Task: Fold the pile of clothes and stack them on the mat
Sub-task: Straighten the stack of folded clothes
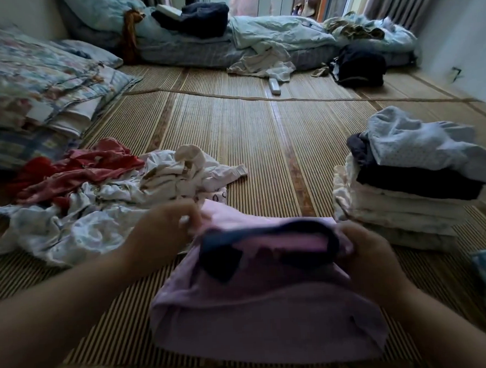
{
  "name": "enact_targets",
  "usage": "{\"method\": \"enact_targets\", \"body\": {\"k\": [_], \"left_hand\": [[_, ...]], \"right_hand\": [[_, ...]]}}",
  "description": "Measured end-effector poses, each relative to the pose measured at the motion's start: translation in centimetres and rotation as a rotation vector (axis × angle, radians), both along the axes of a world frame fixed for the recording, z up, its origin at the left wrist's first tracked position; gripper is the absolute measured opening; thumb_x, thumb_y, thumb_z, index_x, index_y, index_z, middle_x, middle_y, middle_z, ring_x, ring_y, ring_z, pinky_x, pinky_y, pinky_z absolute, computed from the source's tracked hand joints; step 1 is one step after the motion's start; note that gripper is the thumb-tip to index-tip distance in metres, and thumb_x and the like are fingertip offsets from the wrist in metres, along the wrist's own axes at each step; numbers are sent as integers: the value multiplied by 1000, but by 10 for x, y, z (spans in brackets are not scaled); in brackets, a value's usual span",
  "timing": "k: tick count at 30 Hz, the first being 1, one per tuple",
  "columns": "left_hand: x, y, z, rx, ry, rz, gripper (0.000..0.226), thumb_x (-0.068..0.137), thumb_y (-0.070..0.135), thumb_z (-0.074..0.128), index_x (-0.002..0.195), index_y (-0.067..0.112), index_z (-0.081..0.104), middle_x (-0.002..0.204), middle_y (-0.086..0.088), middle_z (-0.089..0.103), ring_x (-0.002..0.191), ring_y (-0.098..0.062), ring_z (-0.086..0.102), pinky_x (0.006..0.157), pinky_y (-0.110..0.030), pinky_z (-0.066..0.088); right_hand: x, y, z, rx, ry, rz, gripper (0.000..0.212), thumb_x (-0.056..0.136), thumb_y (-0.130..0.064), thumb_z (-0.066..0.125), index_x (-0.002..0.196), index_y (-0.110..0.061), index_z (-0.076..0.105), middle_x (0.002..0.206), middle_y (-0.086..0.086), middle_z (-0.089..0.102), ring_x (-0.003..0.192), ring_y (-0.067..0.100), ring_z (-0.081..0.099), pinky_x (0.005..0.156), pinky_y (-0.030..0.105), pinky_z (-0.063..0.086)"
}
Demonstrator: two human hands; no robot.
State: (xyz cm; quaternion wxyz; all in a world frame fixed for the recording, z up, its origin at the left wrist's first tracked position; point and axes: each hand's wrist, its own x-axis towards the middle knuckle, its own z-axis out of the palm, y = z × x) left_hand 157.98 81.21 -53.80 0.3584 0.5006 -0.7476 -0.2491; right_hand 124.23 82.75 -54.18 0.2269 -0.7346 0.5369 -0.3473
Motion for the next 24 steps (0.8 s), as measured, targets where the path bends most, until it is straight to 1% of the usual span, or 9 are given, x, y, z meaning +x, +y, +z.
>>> {"method": "enact_targets", "body": {"k": [3,6,8,10,13,15,18,21,24], "left_hand": [[8,40,-33,-186,-499,-311,12,67,24,59,69,33,51,90,13,70,81,-12,66,69,-28,50],[4,57,-45,-210,-532,-340,8,65,24,57,66,29,51,91,13,70,80,-12,65,71,-21,44],[0,56,-42,-194,-405,-214,10,65,23,50,72,30,50,89,8,70,80,-18,65,73,-24,46],[-4,49,-36,-207,-361,-104,28,67,18,40,86,33,53,102,2,71,93,-21,64,79,-28,53],[-10,40,-27,-36,-805,-144,50,79,19,38,122,41,53,141,10,50,136,-21,38,108,-44,36],[-12,43,-19,189,-1058,-180,47,89,32,46,134,47,41,149,20,35,146,-18,13,115,-53,17],[-20,60,-8,230,-1114,-200,39,93,42,44,131,50,43,139,21,46,144,-16,17,114,-55,6],[-42,87,2,144,-1153,-340,30,94,49,38,121,45,51,121,20,58,134,-12,32,112,-61,5],[-74,121,6,113,-1078,-490,32,92,53,37,112,36,57,110,15,64,119,-15,43,112,-58,8]], "right_hand": [[-13,35,-30,136,160,63,23,69,-41,47,78,-60,56,108,-14,62,106,5,59,88,2,34],[-19,46,-38,243,270,71,22,74,-30,52,59,-46,59,127,-6,59,130,14,47,100,5,26],[-14,49,-27,279,237,-58,31,80,-14,55,60,-37,61,125,-3,63,124,14,53,100,18,38],[-2,52,-13,274,179,-206,20,83,-27,51,69,-30,64,105,-5,69,102,21,63,88,33,49],[22,63,-4,451,319,-235,37,83,-55,51,114,-36,58,115,-9,61,108,22,57,95,42,42],[32,68,-8,543,547,-164,46,79,-47,57,124,-38,50,126,-10,53,117,20,48,103,55,32],[28,62,-7,475,677,-161,43,82,-21,52,122,-39,52,132,-10,48,130,21,36,106,69,14],[17,55,-8,319,704,-296,49,87,-10,42,122,-42,53,143,-10,45,140,26,25,108,67,4],[17,60,-9,-13,569,-257,47,87,-7,48,124,-33,60,138,-8,54,135,22,41,109,61,17]]}}
